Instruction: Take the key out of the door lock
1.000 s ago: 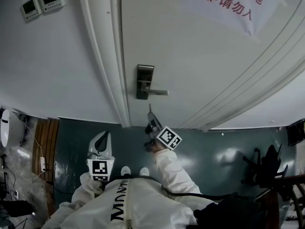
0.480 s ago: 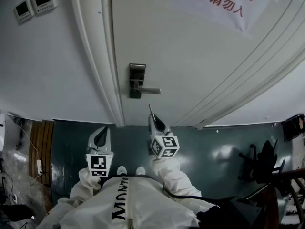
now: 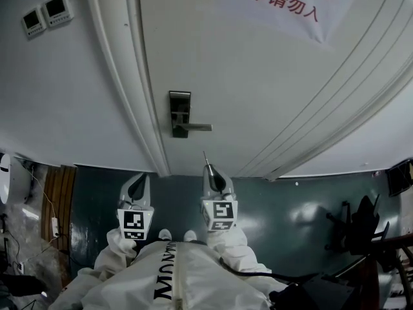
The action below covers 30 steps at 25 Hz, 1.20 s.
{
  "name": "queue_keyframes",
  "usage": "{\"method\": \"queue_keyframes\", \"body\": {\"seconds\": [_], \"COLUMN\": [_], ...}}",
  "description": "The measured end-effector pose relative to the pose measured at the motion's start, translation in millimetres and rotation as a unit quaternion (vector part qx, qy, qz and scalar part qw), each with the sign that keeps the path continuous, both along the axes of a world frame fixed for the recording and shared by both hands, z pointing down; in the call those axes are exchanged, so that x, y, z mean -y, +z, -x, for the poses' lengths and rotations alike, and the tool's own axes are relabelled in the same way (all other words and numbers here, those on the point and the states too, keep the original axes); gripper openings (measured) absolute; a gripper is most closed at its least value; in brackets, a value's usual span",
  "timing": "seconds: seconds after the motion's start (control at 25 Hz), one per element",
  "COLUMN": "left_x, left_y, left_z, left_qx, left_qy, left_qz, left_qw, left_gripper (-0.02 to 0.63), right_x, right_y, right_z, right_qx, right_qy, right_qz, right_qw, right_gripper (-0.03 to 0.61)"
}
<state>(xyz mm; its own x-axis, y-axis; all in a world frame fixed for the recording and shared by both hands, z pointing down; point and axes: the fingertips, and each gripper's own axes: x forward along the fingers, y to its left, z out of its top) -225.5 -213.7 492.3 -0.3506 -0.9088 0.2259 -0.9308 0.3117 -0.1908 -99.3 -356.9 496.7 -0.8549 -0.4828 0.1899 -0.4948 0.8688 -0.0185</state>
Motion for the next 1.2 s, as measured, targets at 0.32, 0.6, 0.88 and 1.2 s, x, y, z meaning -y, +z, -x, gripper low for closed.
{"method": "queue_keyframes", "body": {"seconds": [0.32, 0.6, 0.88, 1.2], "left_x": [-7, -37, -95, -181], "left_y": [5, -5, -3, 10], "left_z": [-26, -30, -20, -16], "left_qx": [0.006, 0.016, 0.005, -0.015], "left_qy": [0.003, 0.022, 0.046, 0.069], "left_qz": [0.015, -0.001, -0.018, -0.028], "left_qw": [0.9999, 0.9996, 0.9988, 0.9971], "left_gripper": [0.000, 0.000, 0.000, 0.000], "right_x": [-1, -24, -92, -186], "right_y": [5, -12, -11, -8], "right_z": [-24, -28, -29, -39], "right_qx": [0.023, 0.041, 0.030, 0.013], "right_qy": [0.004, 0.027, 0.056, 0.087], "right_qz": [0.020, 0.003, 0.010, 0.001], "right_qw": [1.000, 0.999, 0.998, 0.996], "right_gripper": [0.023, 0.023, 0.023, 0.023]}}
